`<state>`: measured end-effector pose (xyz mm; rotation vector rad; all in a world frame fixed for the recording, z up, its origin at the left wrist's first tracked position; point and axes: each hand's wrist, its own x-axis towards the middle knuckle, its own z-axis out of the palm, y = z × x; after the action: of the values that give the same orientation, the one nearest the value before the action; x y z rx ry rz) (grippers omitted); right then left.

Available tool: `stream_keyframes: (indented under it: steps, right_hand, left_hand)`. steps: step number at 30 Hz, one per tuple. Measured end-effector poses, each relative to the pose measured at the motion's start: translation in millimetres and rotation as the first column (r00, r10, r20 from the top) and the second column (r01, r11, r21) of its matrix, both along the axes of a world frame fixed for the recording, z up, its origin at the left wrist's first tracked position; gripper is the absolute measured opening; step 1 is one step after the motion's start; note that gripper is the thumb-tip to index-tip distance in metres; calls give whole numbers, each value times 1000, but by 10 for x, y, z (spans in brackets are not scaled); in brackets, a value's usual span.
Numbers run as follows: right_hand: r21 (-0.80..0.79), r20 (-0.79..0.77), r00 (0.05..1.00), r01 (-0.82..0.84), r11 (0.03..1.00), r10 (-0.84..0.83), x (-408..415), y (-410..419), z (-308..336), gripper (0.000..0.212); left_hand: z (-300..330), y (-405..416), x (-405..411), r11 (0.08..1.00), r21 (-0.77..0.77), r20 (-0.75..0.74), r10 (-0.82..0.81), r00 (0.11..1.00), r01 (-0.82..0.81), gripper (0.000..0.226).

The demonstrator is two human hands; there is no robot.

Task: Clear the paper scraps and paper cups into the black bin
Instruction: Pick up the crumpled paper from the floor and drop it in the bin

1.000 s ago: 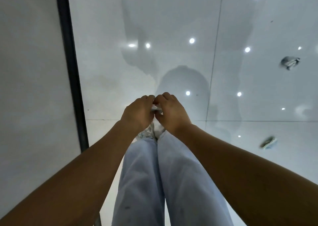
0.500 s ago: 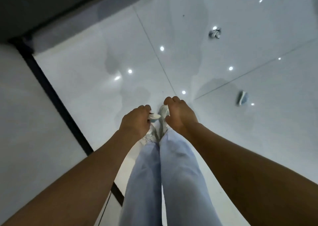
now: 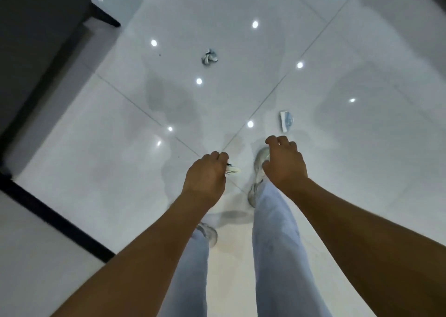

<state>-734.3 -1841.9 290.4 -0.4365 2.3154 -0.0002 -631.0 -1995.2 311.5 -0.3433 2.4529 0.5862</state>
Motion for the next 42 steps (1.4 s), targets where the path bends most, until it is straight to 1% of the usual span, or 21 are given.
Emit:
stream_keyframes:
  steps: [3,9,14,18,22,25,28,30,33,35,39,42]
  right_hand:
    - [-13,32,999,14,1000,-14,-347,336,-67,50]
    - [16,15,999,30,999,-30,-909,824,-261,50]
    - [-10,45,991,127,992,-127,-1172,985,-660,54]
    - [-16,53,979,199,980,-198,-1286,1019,-1316,59]
    - [-26,49,966,256,966,-254,-1374,1042,-2292,67]
    - [-18,60,975,215,976,-213,-1448,1055,-3062,79]
    - [18,88,983,162,987,-163,-1474,1091,-3665,94]
    - [22,66,983,170,985,-171,-1440,1110,-3918,96]
    - [-12,-53,977,206,978,-207,-1338,1128,-4101,85]
    - [-54,-92,969,225,973,-229,-1277,1149,-4139,76]
    - [-120,-77,960,260,958,-270,-1255,1171,-4089,67]
    - [-124,-56,968,238,963,-246,-1288,1141,-3914,66]
  left_hand:
    - [-68,294,-427,1000,-20,3,6,1000,-6,29]
    - [-270,697,-1185,995,-73,10,-63,998,64,29]
    - [-648,786,-1622,989,-66,10,-130,991,130,31]
    - [-1219,738,-1787,983,-61,2,-175,985,174,32]
    - [-2069,682,-1912,982,-45,-42,-183,982,181,34]
    - [-2732,668,-2011,987,-31,-85,-160,983,158,36]
    - [-3264,673,-2083,977,-11,-100,-212,972,212,35]
    - [-3505,679,-2117,968,6,-96,-247,964,249,33]
    - [-3730,676,-2149,965,8,-80,-262,962,263,30]
    - [-3801,677,-2161,966,6,-75,-257,963,258,29]
    - [-3817,717,-2172,961,1,-54,-275,960,275,28]
    - [-3716,757,-2182,957,-8,-43,-290,956,290,28]
